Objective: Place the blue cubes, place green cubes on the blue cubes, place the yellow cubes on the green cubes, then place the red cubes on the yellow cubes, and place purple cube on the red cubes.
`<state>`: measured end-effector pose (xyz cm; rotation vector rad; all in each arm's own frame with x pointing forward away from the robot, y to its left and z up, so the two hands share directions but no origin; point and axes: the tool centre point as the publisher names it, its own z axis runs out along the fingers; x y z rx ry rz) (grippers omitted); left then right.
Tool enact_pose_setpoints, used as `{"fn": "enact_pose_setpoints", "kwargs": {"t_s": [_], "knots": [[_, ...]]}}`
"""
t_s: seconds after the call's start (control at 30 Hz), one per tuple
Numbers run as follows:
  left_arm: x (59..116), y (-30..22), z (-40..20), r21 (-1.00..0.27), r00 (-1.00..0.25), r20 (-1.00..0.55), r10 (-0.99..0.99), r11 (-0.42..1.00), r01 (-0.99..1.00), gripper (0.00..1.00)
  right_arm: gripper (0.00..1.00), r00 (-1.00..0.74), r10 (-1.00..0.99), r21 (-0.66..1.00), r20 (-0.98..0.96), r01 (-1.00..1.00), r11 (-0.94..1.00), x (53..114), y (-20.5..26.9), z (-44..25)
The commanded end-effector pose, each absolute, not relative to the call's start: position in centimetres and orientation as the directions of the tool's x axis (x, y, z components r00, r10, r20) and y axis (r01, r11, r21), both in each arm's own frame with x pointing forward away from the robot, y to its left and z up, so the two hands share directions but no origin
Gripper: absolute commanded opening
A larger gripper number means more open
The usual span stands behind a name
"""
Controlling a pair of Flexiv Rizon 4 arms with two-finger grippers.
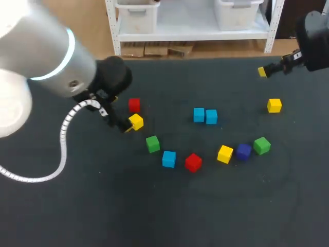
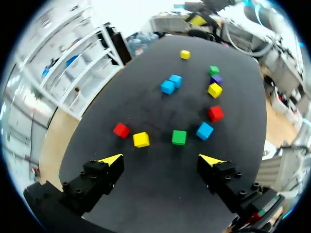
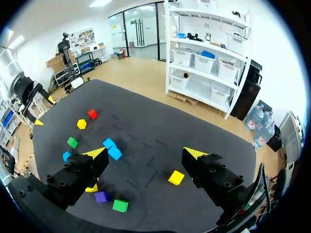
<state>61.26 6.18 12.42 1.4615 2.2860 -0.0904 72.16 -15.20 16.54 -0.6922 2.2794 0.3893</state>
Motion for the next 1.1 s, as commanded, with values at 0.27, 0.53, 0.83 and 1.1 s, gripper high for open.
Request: {"fn": "enact_pose_setpoints", "kwargs": {"t_s": [0.27, 0.53, 0.83, 1.1], "knots": [[62.1, 3.5, 11.3, 0.121, -0.207, -0.168, 0.964, 0.228, 0.966, 1.00, 1.00, -0.602, -0.365, 0.069, -0.710, -0.575, 0.815, 72.0, -15.1, 16.5], [62.1, 3.5, 11.3, 0.121, -0.207, -0.168, 0.964, 0.228, 0.966, 1.00, 1.00, -0.602, -0.365, 0.069, -0.710, -0.575, 0.815, 72.0, -15.1, 16.5], [62.1, 3.5, 11.3, 0.121, -0.207, -0.168, 0.964, 0.228, 0.966, 1.00, 1.00, -0.602, -0.365, 0.069, -0.710, -0.575, 0.815, 72.0, -15.1, 16.5], [62.4, 2.1, 10.0, 0.096, -0.202, -0.098, 0.974, 0.212, 0.973, 1.00, 1.00, -0.602, -0.365, 0.069, -0.710, -0.575, 0.815, 72.0, -15.1, 16.5]]}}
